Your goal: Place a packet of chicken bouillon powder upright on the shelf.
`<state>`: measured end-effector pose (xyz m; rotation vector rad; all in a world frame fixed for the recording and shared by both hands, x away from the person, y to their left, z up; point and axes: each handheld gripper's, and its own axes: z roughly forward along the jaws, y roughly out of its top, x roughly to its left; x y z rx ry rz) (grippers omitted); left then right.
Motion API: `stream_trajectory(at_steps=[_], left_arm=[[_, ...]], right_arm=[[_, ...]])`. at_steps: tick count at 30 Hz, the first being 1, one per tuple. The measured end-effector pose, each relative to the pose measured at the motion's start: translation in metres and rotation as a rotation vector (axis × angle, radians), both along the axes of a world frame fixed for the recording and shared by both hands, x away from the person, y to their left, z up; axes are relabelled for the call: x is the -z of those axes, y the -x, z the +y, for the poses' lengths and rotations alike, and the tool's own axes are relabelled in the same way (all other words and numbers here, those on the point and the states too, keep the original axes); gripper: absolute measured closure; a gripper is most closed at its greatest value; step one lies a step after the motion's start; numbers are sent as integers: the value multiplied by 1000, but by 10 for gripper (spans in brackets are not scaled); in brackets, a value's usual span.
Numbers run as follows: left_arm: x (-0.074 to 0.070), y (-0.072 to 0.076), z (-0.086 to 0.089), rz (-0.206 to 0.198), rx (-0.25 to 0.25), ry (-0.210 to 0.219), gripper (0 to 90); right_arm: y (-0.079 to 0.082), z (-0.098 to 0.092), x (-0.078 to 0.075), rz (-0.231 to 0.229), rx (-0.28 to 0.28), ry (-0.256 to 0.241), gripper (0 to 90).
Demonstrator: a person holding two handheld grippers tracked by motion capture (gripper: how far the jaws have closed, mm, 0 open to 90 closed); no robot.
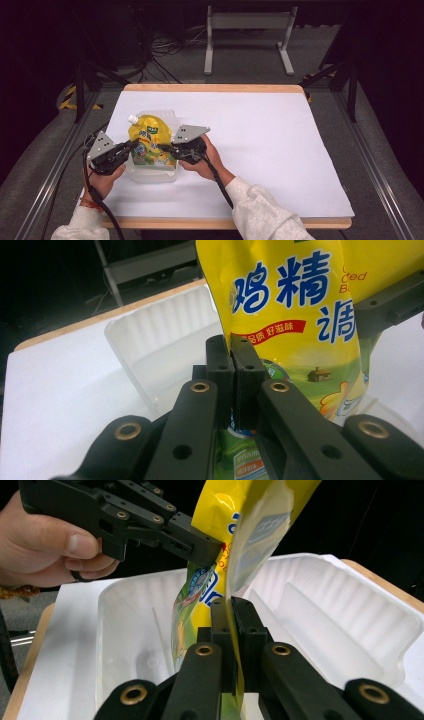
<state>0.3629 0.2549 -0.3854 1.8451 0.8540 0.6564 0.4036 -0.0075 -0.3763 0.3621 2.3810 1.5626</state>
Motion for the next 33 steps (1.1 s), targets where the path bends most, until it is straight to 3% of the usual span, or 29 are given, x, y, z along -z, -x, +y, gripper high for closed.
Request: stream_trajectory(at_steps=[9,15,33], left_arm=[[6,-1,1,24,11,-46,883],[8,-1,1,28,14,-54,881],[8,1,-1,15,0,-93,877]], right_arm=[[0,2,9,20,0,19,888],[0,1,12,40,-1,14,887],[2,-6,16,13,33,50,840]])
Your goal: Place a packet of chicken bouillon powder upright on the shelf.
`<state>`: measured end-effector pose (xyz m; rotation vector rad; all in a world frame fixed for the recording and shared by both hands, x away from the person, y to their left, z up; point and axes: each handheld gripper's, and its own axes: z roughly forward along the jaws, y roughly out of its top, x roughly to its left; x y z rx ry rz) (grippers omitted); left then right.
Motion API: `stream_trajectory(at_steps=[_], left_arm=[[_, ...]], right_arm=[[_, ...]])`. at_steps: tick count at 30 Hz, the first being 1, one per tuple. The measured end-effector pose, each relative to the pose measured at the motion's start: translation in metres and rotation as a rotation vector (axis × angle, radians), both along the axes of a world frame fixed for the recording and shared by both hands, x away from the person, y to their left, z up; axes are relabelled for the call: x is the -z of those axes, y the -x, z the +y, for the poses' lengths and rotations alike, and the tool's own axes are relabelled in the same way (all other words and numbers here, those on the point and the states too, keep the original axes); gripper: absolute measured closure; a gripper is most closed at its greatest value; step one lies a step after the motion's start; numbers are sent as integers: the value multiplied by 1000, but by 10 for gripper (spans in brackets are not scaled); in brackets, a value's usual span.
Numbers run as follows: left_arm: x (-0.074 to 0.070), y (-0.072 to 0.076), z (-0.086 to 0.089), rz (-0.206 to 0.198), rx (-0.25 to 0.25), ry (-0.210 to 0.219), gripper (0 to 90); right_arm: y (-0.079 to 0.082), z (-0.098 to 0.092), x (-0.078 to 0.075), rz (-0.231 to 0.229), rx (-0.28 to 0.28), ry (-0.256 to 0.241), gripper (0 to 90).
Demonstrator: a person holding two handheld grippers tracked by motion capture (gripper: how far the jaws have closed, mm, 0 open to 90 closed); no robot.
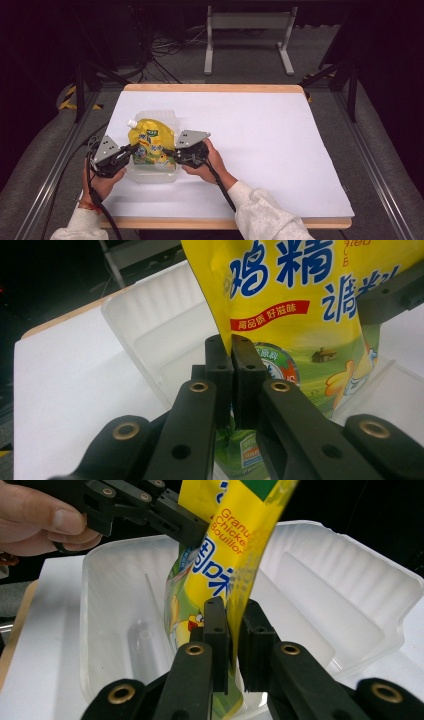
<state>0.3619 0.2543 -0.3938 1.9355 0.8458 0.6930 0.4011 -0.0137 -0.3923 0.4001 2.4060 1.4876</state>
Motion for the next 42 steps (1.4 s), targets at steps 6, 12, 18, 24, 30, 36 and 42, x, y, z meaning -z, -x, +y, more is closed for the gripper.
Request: stream_trajectory(at_steps=[6,12,18,24,30,36,42], left_arm=[[0,0,0,3,0,2,877],[-1,0,2,6,-14,14,847],[-3,3,1,6,-36,3,822],[-9,8,3,-16,-48,29,768],[-17,17,4,-48,-53,56,745],[-21,22,3,-58,-67,66,709],[-26,27,4,-75,-73,102,676]], right_arm=[[1,-2,-1,-1,2,7,828],[1,-7,-2,10,10,-2,795],[5,-12,-7,-9,23,-18,793],[7,-18,-13,-15,23,-43,788],[9,-23,-21,-36,30,-49,767],[11,-30,-29,-41,31,-71,759],[13,-33,-33,-54,29,-63,782]])
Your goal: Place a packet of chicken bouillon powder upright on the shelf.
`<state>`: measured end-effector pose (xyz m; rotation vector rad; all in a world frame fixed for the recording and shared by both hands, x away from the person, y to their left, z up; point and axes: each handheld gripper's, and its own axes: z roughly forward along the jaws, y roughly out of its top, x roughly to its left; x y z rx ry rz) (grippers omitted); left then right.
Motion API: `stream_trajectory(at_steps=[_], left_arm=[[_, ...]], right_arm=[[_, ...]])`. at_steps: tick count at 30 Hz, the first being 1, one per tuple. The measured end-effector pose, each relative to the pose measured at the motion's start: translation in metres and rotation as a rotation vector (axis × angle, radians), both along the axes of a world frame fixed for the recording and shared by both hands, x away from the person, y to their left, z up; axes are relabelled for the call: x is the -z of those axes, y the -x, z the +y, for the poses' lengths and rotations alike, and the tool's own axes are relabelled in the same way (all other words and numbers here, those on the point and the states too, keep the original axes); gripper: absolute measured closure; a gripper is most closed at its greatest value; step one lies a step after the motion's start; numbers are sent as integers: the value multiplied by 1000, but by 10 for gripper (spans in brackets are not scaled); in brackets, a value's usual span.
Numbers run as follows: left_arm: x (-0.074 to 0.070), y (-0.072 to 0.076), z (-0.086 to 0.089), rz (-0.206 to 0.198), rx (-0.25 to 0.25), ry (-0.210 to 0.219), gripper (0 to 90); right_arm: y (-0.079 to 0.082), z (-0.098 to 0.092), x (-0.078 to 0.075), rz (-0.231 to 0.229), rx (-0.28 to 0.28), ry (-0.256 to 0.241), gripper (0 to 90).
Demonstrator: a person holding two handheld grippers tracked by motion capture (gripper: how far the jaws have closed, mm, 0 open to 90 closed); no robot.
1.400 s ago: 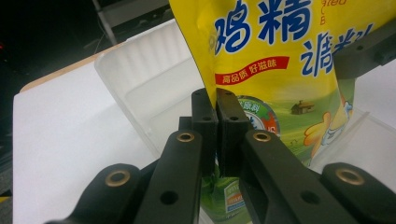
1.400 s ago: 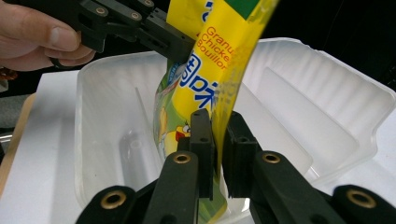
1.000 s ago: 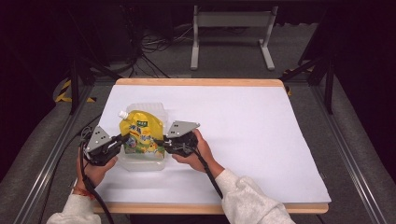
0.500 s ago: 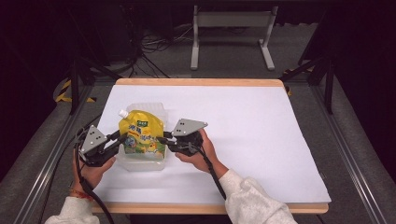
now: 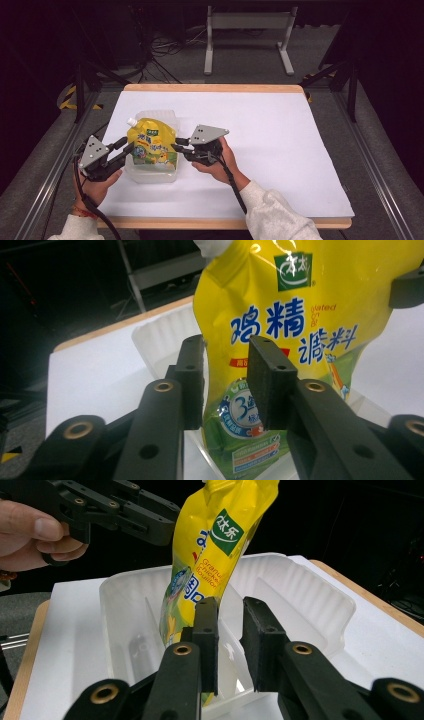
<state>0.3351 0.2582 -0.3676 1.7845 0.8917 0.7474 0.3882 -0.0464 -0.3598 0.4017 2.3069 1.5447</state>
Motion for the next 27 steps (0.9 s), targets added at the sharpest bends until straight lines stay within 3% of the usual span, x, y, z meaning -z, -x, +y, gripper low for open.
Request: stream_trajectory(at_steps=[8,15,19,27], left_arm=[[2,9,-10,-5,32,6,670],[10,13,-34,-3,72,-53,660],[11,15,-41,1,92,-55,636],[13,22,-54,0,175,-60,587]], right_arm=[[1,-5,-2,-3,9,5,788],[4,-14,-4,-9,26,21,785],[4,-21,-5,-13,43,39,783],[5,-36,-7,-37,80,86,765]])
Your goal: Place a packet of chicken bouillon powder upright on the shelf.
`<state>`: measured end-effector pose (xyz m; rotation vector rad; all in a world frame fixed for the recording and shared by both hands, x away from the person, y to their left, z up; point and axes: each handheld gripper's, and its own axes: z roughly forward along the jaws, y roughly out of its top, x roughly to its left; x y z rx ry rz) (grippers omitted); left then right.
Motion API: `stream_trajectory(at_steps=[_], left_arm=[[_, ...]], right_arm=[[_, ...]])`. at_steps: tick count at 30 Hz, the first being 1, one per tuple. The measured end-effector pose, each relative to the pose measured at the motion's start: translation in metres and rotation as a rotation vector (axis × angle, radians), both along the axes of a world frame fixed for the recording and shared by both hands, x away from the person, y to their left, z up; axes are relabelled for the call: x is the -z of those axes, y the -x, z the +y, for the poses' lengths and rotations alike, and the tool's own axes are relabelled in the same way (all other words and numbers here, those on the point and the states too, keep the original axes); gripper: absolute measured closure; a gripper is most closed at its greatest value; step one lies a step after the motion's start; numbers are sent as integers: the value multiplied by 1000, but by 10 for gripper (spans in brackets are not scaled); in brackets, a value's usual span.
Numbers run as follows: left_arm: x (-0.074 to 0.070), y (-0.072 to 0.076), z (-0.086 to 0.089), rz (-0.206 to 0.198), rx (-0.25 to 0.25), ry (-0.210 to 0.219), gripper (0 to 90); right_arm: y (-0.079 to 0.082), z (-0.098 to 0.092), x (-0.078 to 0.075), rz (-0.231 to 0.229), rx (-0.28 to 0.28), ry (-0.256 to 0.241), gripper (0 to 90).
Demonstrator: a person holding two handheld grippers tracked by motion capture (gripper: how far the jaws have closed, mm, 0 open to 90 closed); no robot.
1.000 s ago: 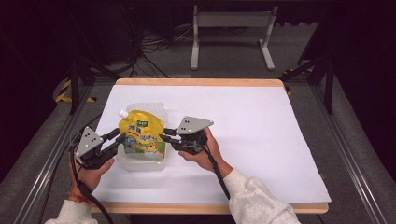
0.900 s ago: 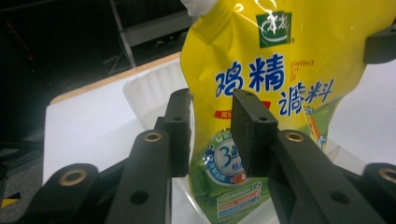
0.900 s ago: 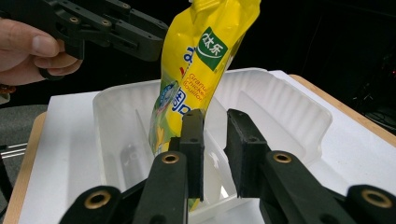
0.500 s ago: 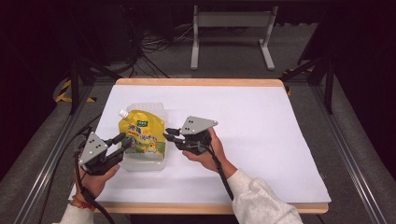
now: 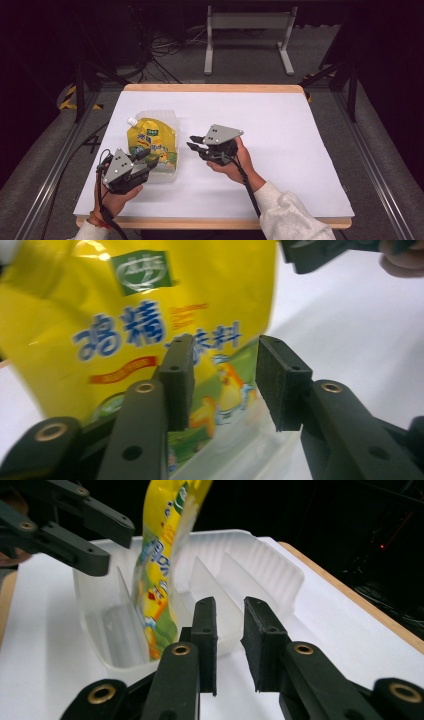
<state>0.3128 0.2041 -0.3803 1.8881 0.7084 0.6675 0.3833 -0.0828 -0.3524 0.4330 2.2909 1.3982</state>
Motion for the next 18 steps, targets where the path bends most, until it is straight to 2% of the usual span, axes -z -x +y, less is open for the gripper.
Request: stream_trajectory(at_steps=[7,12,18], left_arm=[[2,10,-14,9,48,-6,516],[7,16,-25,18,61,-21,394],[12,20,-33,36,83,-40,323]], right_arm=[[1,-18,1,-5,46,37,739],[3,-30,2,-23,70,67,700],[6,-42,3,-31,91,111,660]])
